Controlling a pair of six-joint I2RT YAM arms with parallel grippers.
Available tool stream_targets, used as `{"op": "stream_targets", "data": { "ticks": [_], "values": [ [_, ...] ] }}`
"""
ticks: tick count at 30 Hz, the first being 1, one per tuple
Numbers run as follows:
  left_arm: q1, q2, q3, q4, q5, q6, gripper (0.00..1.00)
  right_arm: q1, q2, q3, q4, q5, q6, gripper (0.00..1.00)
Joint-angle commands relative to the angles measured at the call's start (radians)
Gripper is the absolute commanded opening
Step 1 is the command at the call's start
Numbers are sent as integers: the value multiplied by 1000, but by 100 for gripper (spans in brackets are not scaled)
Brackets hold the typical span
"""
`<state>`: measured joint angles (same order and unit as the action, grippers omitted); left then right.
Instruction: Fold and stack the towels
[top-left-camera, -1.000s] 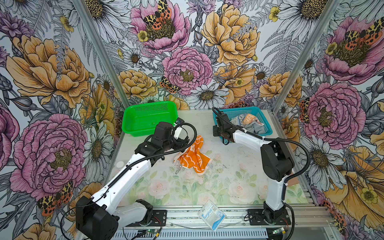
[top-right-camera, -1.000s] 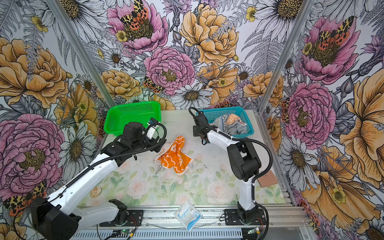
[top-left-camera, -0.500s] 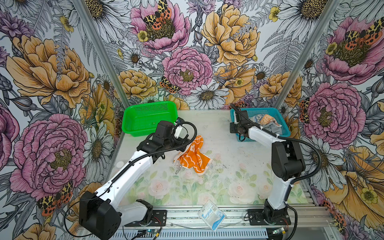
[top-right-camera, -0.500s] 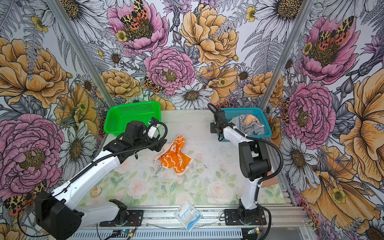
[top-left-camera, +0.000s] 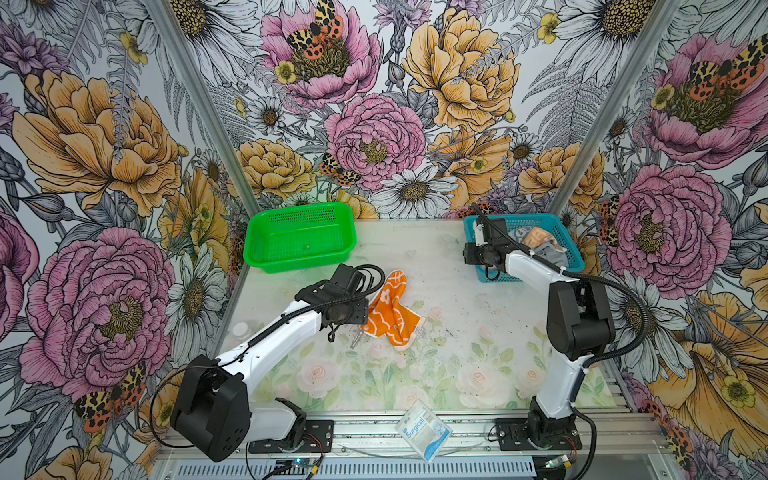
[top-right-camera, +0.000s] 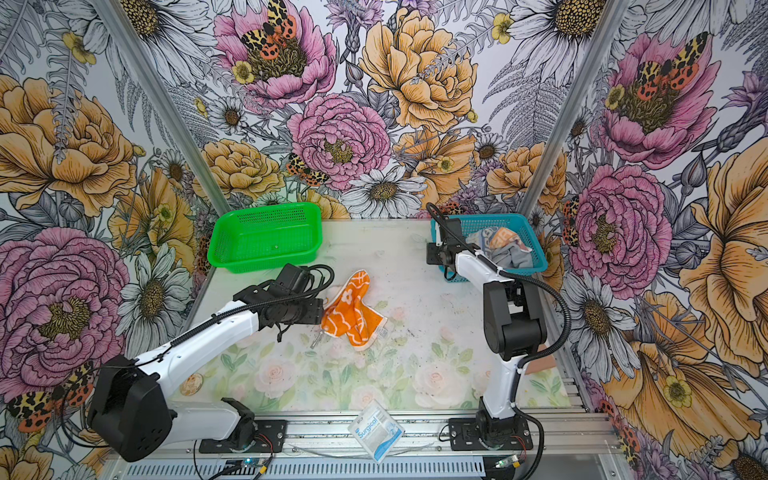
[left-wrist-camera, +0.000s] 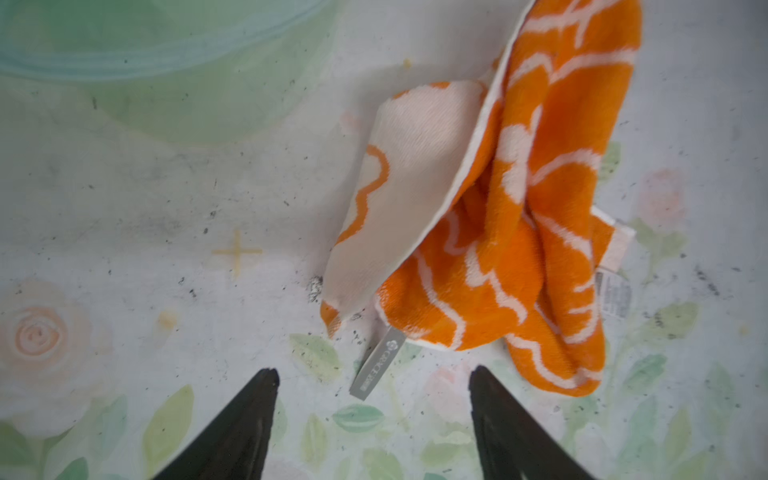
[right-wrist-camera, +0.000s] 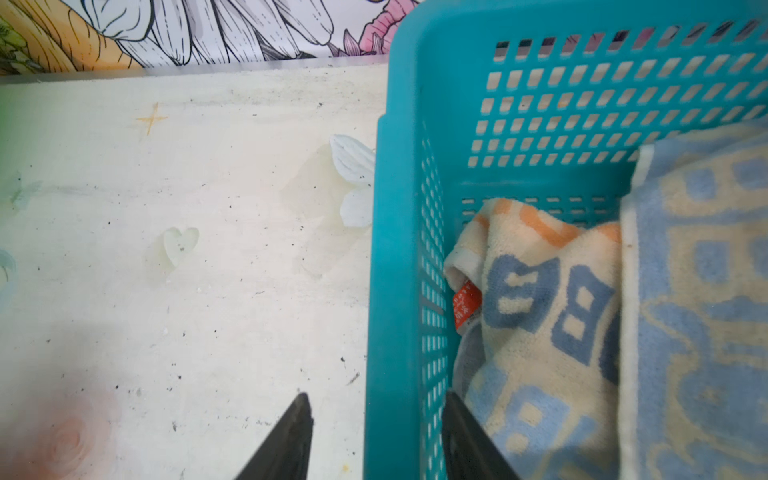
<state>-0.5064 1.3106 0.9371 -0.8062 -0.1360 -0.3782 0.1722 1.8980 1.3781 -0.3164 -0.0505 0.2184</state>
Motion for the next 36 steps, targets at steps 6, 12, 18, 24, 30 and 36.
{"op": "stream_targets", "data": {
  "ticks": [6, 12, 18, 24, 30, 36],
  "values": [
    [4, -32, -69, 5, 6, -86, 66, 62, -167, -29, -8, -42, 7, 59],
    [7, 40, -73, 92, 27, -70, 59, 157, -278, -170, -7, -124, 83, 58],
    [7, 144, -36, 123, 36, -55, 53, 270, -286, -326, -4, -217, 175, 55],
    [-1, 190, -24, 144, 20, -52, 52, 347, -269, -416, 40, -212, 222, 56],
    [4, 216, -22, 144, 19, -56, 15, 390, -186, -393, 59, -262, 234, 55],
    [6, 195, -38, 144, 12, -68, 0, 415, -123, -373, 59, -242, 238, 54]
  ]
}}
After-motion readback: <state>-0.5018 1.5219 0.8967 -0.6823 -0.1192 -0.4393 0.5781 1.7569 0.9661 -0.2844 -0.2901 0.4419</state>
